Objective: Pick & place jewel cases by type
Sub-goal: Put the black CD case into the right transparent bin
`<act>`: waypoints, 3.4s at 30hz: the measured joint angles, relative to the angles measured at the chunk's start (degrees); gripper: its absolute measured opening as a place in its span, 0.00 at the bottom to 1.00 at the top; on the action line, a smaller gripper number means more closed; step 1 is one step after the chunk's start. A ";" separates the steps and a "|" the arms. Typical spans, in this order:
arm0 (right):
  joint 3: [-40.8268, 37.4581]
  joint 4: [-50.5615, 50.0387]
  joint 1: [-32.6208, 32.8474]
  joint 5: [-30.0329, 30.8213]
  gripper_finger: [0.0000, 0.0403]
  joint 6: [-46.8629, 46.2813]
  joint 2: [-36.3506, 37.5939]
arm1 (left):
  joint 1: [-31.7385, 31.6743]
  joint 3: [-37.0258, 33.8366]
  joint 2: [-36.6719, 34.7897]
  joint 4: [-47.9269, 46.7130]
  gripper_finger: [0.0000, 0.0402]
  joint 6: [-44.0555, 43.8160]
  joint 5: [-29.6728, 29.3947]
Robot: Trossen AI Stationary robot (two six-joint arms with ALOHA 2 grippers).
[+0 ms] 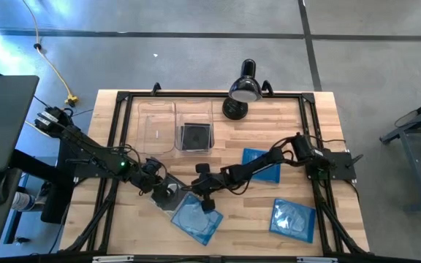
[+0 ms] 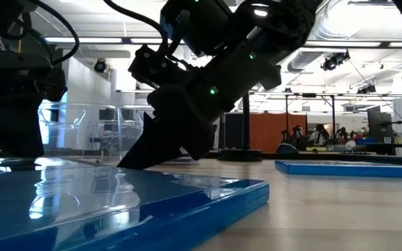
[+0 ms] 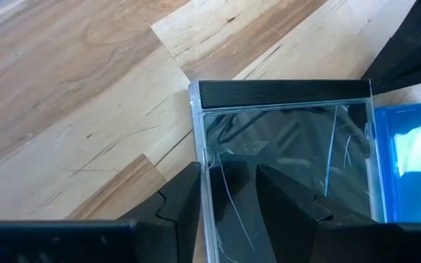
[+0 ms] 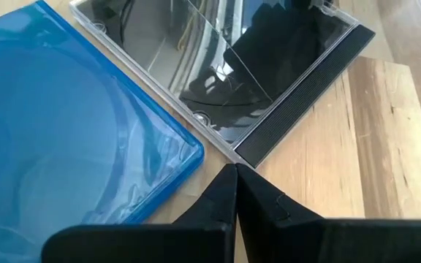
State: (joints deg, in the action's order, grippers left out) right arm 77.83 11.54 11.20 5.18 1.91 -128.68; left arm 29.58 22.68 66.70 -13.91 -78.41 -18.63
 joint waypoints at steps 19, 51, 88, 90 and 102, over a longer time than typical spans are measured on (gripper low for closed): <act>-0.20 5.24 -0.87 0.43 0.00 1.15 0.11 | 0.00 -0.11 -5.15 -3.46 0.32 0.70 -0.75; 0.19 -1.27 8.20 7.52 0.00 1.05 2.89 | 0.02 0.13 -0.15 12.90 0.32 4.90 1.97; 0.19 -13.77 11.74 11.68 0.00 -1.90 9.89 | 0.07 0.22 2.95 15.13 0.32 4.95 4.30; 0.19 -13.86 12.33 11.17 0.00 -1.90 9.92 | 0.05 0.22 2.95 15.35 0.32 5.02 4.27; 0.17 -27.28 15.54 18.25 0.00 -14.08 12.40 | -0.19 0.15 1.33 13.05 0.32 5.66 5.74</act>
State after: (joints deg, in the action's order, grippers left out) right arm 78.00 -15.74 26.74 23.43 -12.17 -116.28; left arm 29.39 22.83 68.03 -0.87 -72.75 -12.89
